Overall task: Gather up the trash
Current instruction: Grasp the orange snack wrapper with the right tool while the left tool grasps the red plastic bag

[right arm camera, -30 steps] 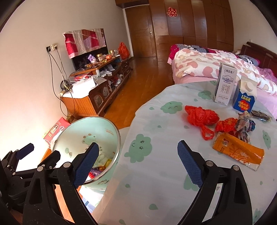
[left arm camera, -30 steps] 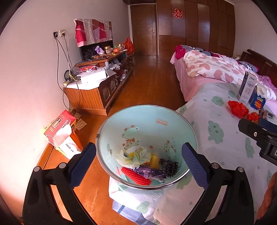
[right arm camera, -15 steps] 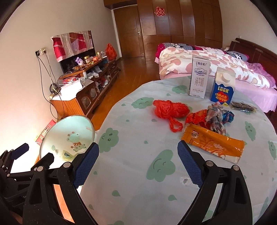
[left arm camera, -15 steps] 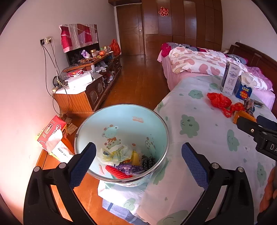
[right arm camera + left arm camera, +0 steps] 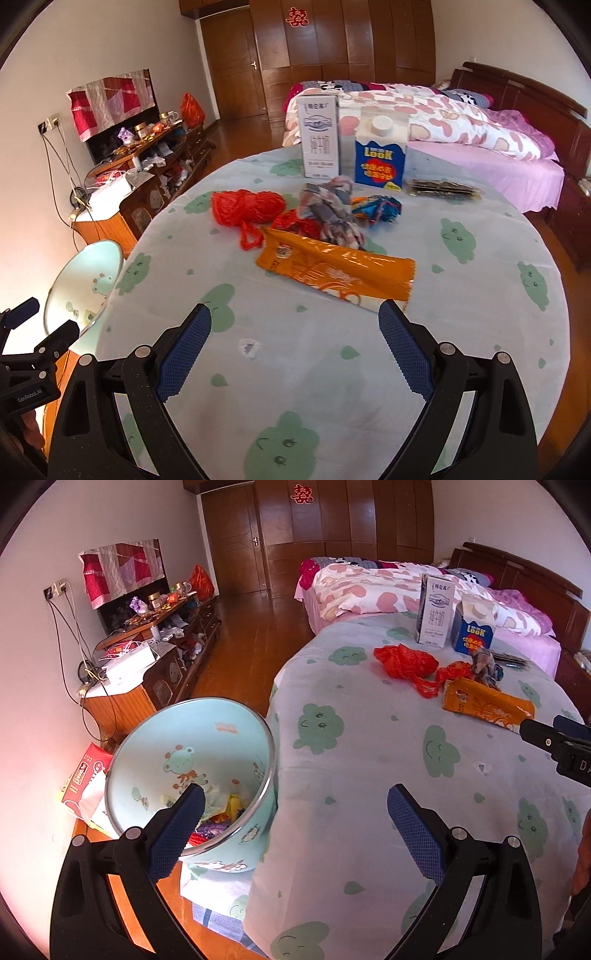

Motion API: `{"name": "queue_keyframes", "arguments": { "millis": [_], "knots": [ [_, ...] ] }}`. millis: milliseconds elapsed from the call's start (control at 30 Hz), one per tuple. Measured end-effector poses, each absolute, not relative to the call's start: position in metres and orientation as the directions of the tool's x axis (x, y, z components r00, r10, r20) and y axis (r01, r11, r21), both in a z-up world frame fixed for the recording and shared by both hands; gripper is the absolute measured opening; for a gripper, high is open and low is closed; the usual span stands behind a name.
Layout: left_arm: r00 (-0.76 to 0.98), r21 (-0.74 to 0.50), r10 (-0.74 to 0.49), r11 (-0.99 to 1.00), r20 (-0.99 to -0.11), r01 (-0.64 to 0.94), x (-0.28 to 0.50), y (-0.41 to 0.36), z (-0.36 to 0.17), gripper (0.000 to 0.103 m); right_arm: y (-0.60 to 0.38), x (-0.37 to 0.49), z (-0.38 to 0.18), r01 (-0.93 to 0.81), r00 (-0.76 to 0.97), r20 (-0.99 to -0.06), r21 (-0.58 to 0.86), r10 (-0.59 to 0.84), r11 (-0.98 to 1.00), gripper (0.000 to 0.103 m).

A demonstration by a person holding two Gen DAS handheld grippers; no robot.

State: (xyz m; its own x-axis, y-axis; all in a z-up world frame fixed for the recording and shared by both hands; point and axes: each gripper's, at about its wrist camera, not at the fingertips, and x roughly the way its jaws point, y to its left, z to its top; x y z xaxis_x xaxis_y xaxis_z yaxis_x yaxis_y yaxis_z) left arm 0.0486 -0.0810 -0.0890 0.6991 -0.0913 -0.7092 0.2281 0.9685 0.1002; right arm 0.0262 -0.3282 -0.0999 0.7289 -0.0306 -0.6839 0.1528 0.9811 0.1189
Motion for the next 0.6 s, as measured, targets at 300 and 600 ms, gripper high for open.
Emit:
{"name": "queue_keyframes", "arguments": {
  "millis": [300, 600],
  "knots": [
    [0.678, 0.129, -0.112, 0.947, -0.726, 0.295, 0.047, -0.11, -0.099, 0.097, -0.388, 0.023, -0.105, 0.206, 0.709, -0.703, 0.129, -0.057, 0.97, 0.09],
    [0.679, 0.142, -0.098, 0.947, -0.727, 0.288, 0.059, -0.117, -0.097, 0.097, -0.406, 0.073, -0.111, 0.023, 0.659, -0.75, 0.099, 0.059, 0.995, 0.09]
  ]
}}
